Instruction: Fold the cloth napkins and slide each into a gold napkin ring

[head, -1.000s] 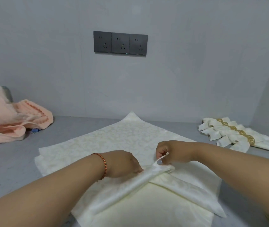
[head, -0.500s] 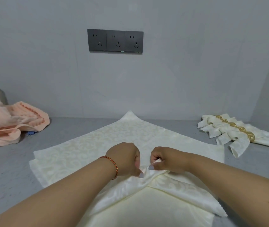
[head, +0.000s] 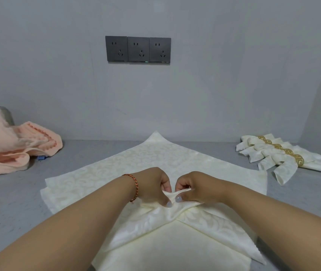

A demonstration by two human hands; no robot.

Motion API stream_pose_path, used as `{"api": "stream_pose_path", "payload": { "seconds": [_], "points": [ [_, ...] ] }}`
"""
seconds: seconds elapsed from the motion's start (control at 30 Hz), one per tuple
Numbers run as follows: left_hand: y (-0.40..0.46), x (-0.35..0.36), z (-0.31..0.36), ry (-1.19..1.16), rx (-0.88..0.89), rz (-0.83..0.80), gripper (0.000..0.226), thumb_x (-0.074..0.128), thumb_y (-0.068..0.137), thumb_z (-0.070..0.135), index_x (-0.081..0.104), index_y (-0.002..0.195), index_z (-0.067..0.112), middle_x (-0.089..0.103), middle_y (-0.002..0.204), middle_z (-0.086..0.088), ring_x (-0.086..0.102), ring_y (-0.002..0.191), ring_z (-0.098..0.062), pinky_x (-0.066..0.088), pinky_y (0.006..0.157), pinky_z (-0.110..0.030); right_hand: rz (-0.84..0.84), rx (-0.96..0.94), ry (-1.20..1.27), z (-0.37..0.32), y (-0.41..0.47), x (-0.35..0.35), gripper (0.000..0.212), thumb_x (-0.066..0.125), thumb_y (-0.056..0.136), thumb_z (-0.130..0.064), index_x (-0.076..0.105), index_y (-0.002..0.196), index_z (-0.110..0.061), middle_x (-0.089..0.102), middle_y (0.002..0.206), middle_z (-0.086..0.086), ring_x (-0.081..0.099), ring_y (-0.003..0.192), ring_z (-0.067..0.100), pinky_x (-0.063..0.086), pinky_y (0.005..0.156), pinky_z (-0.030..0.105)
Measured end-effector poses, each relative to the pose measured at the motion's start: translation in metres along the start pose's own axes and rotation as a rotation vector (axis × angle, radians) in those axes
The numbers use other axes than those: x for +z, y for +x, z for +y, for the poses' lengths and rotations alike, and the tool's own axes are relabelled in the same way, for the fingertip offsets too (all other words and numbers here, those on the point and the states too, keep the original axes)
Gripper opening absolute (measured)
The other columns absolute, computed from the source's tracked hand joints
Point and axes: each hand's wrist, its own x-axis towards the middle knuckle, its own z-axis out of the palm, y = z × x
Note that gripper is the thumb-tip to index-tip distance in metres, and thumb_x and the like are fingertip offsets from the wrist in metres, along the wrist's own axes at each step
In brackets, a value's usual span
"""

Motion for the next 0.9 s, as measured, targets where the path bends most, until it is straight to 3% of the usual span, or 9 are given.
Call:
{"api": "stream_pose_path", "payload": {
  "seconds": [0.1, 0.23, 0.4, 0.53, 0.7, 0.8, 0.9],
  "points": [
    [-0.01, -0.01, 0.002, -0.145, 0.046, -0.024, 0.024, 0.087, 0.066, 0.021, 0.066, 0.077, 0.028, 0.062, 0.069, 0.013, 0.055, 0.061, -0.006, 0.047, 0.058, -0.021, 0.029, -0.013, 0.026, -0.011, -0.009, -0.007, 0.014, 0.071, 0.085, -0.029, 0.06, 0.075, -0.028, 0.052, 0.062, -0.017, 0.044, 0.056, -0.002, 0.033, 0.055, 0.012],
    [-0.026, -0.027, 0.006, -0.309, 0.129, -0.052, 0.036, 0.084, 0.066, 0.005, 0.058, 0.081, 0.024, 0.068, 0.075, 0.005, 0.057, 0.067, -0.018, 0.043, 0.057, -0.024, 0.064, -0.028, 0.04, -0.025, -0.019, -0.022, 0.018, 0.07, 0.086, -0.028, 0.059, 0.072, -0.028, 0.049, 0.058, -0.016, 0.042, 0.051, -0.002, 0.031, 0.052, 0.01],
    [-0.043, -0.029, 0.032, -0.127, 0.188, 0.013, 0.03, 0.08, 0.074, 0.009, 0.055, 0.078, 0.025, 0.05, 0.051, 0.022, 0.043, 0.048, 0.002, 0.033, 0.048, -0.015, 0.099, -0.042, 0.057, -0.035, -0.031, -0.029, 0.013, 0.072, 0.084, -0.029, 0.064, 0.078, -0.021, 0.047, 0.06, -0.014, 0.039, 0.053, 0.001, 0.031, 0.053, 0.014],
    [-0.051, -0.026, 0.042, -0.115, 0.209, 0.104, 0.024, 0.081, 0.072, 0.006, 0.064, 0.069, 0.022, 0.053, 0.056, 0.018, 0.049, 0.053, 0.006, 0.037, 0.055, -0.01, 0.126, -0.036, 0.12, -0.041, -0.042, -0.033, 0.013, 0.077, 0.08, -0.029, 0.065, 0.082, -0.024, 0.052, 0.065, -0.017, 0.044, 0.055, -0.003, 0.034, 0.056, 0.014],
    [-0.061, -0.024, 0.051, -0.128, 0.209, 0.124, 0.021, 0.08, 0.072, 0.004, 0.068, 0.068, 0.021, 0.056, 0.054, 0.018, 0.053, 0.056, 0.007, 0.039, 0.059, -0.009, 0.085, -0.019, 0.063, -0.046, -0.058, -0.036, 0.034, 0.084, 0.071, -0.025, 0.059, 0.091, -0.035, 0.05, 0.083, -0.018, 0.048, 0.054, -0.015, 0.034, 0.055, 0.007],
    [-0.069, -0.023, 0.058, -0.116, 0.232, 0.082, 0.019, 0.077, 0.076, 0.004, 0.072, 0.073, 0.022, 0.058, 0.055, 0.021, 0.052, 0.058, 0.005, 0.039, 0.063, -0.01, 0.074, 0.002, 0.079, -0.047, -0.065, -0.039, 0.035, 0.085, 0.069, -0.02, 0.061, 0.09, -0.034, 0.054, 0.073, -0.019, 0.046, 0.052, -0.003, 0.036, 0.053, 0.013],
    [-0.077, -0.023, 0.067, -0.073, 0.244, 0.045, 0.02, 0.074, 0.079, 0.004, 0.077, 0.088, 0.023, 0.054, 0.055, 0.024, 0.048, 0.055, 0.004, 0.035, 0.056, -0.007, 0.063, 0.013, 0.153, -0.05, -0.071, -0.042, 0.04, 0.085, 0.067, -0.011, 0.061, 0.094, -0.031, 0.054, 0.069, -0.016, 0.044, 0.048, 0.005, 0.036, 0.047, 0.018]
  ]
}}
